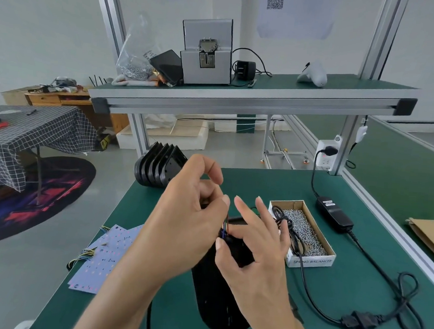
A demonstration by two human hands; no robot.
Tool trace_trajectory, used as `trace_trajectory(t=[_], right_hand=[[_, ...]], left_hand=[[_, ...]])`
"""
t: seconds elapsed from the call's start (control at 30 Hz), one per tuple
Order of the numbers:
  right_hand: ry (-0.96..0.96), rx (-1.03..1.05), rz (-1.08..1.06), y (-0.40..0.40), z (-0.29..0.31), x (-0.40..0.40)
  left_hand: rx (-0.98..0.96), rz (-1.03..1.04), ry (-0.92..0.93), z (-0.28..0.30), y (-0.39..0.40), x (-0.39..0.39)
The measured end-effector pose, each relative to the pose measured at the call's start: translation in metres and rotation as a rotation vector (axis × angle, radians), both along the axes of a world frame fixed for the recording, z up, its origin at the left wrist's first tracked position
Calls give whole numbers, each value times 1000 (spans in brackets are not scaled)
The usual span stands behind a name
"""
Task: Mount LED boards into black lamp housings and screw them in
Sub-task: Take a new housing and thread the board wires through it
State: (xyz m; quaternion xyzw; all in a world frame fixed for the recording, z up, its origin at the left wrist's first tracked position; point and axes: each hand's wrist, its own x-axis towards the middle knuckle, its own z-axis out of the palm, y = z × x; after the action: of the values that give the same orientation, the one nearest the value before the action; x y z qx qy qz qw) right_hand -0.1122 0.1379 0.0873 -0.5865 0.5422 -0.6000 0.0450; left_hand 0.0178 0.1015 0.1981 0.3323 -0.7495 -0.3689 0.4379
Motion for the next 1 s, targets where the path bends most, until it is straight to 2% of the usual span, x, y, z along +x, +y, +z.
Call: trace_trajectory(t=[0.2,0.37,0.6,1.0], right_hand=[[36,35,23,-4,-1,-3],[-100,123,128,2,11,0],[-263,105,171,9,23,6],[-229,223,111,18,24,13]], left_hand=[[17,13,18,-4,-8,2],[119,-10,107,-5,-14,6],[67,21,122,5,-9,7],[67,-2,71,13,9,3]])
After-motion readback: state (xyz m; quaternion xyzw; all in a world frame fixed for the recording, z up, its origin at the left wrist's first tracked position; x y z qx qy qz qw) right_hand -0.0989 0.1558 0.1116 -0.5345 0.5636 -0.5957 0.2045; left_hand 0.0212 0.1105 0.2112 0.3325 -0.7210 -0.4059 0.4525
